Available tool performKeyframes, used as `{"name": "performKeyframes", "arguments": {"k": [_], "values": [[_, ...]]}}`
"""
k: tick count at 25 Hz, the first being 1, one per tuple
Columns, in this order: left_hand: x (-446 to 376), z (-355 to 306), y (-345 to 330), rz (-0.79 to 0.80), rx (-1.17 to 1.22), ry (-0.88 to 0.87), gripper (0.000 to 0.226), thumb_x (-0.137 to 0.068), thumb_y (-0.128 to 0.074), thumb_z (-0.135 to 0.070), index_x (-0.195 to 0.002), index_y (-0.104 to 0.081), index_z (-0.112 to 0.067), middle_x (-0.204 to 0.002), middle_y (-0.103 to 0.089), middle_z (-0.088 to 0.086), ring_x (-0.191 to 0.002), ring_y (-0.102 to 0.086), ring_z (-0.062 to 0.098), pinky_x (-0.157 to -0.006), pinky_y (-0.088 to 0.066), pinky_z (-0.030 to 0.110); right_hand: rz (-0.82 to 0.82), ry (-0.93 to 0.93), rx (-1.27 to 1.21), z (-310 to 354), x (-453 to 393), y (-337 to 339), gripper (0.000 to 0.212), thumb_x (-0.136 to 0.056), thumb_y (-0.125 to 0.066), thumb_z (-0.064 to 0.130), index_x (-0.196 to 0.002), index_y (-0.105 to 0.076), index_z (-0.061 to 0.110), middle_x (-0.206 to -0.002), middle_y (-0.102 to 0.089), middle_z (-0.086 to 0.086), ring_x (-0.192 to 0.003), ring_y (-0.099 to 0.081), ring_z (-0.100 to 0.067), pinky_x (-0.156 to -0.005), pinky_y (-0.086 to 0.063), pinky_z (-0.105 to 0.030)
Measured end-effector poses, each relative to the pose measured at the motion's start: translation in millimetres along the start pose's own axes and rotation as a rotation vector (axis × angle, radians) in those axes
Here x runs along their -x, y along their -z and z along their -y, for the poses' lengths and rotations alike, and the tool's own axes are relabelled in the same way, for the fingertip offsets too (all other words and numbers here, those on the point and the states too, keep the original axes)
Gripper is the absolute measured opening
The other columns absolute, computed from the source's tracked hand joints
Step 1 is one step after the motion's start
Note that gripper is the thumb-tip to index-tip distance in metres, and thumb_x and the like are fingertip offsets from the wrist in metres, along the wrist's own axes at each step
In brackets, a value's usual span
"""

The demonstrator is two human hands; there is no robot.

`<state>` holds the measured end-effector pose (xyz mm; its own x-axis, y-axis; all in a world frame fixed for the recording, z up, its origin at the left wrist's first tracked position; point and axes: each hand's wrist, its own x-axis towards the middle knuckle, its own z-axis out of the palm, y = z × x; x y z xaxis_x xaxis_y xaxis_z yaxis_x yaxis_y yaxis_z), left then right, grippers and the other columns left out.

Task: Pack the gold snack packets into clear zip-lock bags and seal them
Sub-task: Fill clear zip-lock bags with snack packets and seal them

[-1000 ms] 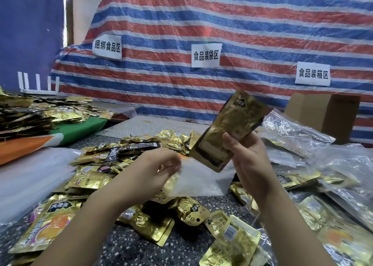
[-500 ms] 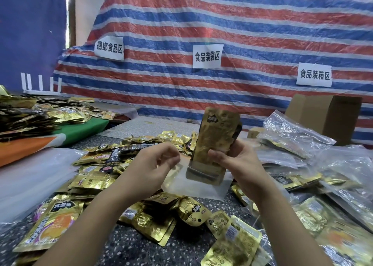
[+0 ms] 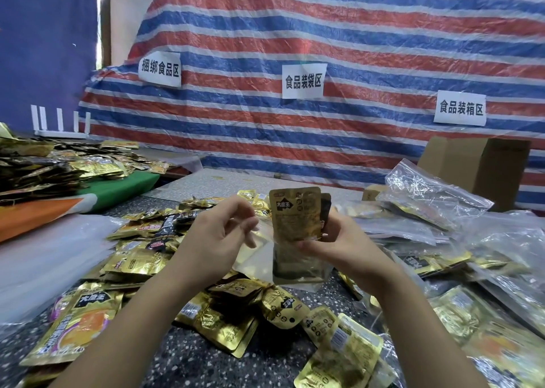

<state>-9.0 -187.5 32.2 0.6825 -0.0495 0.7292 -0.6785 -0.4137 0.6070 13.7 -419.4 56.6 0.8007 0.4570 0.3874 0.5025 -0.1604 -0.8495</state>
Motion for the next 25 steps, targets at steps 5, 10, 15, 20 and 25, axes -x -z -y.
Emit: {"name": "performKeyframes", "arguments": {"k": [5, 10, 15, 20, 25], "values": [[-0.7, -5.1, -3.3, -0.074, 0.079, -0.013, 0.016, -0.095, -0.059, -0.007, -0.089, -0.061, -0.021, -0.081, -0.069, -0.004, -0.064, -0.071, 0.012, -0.065, -0.058, 0.037, 0.063, -0.015, -0.028, 0.1, -1.0, -2.5, 0.032, -0.082, -0.075, 0.019, -0.113, -0.067, 0.017, -0.11, -0.075, -0.003, -0.105, -0.071, -0.02, -0.091, -0.056, -0.031], [-3.2, -7.6, -5.5, -0.181, 0.251, 0.048, 0.021, -0.088, -0.063, -0.028, -0.108, -0.059, -0.034, -0.084, -0.072, 0.001, -0.067, -0.073, 0.017, -0.066, -0.06, 0.028, 0.022, -0.005, -0.087, 6.5, -3.9, -5.7, 0.033, -0.081, -0.078, 0.021, -0.111, -0.069, 0.01, -0.107, -0.076, -0.007, -0.1, -0.072, -0.02, -0.081, -0.055, -0.023], [-18.8, -16.0, -2.8, -0.207, 0.338, 0.177, 0.021, -0.079, -0.066, -0.037, -0.086, -0.07, -0.018, -0.077, -0.075, 0.003, -0.067, -0.074, 0.021, -0.062, -0.06, 0.029, 0.013, -0.045, -0.09, 26.4, -7.9, 3.1, 0.036, -0.073, -0.083, 0.015, -0.105, -0.071, 0.005, -0.102, -0.075, -0.012, -0.094, -0.071, -0.023, -0.082, -0.055, -0.029], [-24.1, -33.1, -5.9, -0.236, 0.381, 0.179, 0.023, -0.078, -0.066, -0.04, -0.084, -0.072, -0.019, -0.076, -0.075, 0.002, -0.064, -0.073, 0.023, -0.057, -0.057, 0.027, 0.046, -0.05, 0.055, 47.3, -4.8, 7.1, 0.027, -0.082, -0.078, 0.012, -0.108, -0.07, 0.012, -0.103, -0.076, -0.007, -0.098, -0.072, -0.023, -0.089, -0.056, -0.034], [-32.7, -57.9, -4.9, -0.244, 0.363, 0.166, 0.013, -0.091, -0.065, -0.026, -0.083, -0.072, -0.019, -0.073, -0.074, 0.0, -0.063, -0.073, 0.021, -0.053, -0.053, 0.02, 0.033, -0.007, 0.063, 61.1, 0.6, 11.6, 0.029, -0.087, -0.071, 0.027, -0.114, -0.068, 0.017, -0.109, -0.073, -0.009, -0.104, -0.069, -0.028, -0.093, -0.055, -0.043]]}}
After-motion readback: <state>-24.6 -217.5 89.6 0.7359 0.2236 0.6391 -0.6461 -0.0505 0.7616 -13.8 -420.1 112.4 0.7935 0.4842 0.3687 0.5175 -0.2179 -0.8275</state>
